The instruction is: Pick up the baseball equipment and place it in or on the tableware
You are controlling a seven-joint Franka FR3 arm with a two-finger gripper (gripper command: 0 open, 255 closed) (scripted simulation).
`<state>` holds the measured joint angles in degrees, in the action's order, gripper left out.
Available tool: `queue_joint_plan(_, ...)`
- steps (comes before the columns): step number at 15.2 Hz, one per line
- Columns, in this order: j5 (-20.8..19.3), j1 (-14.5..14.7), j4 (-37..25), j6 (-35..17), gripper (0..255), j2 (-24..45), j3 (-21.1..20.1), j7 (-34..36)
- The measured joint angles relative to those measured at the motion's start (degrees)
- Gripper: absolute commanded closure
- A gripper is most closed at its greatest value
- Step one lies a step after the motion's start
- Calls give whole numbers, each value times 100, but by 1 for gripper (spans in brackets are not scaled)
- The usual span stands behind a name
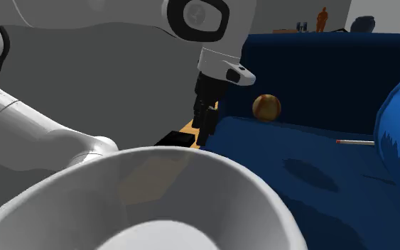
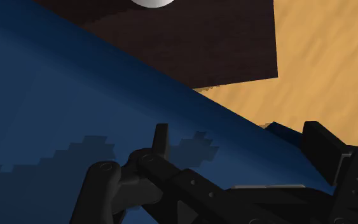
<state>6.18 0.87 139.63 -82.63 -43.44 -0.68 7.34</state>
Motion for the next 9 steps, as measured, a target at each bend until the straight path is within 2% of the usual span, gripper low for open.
queue_joint_plan(3,-37,-41,-232,-38,0,201,-11,67)
queue_joint_plan(9,-195,-213,-1433,-109,0,1149,-96,446)
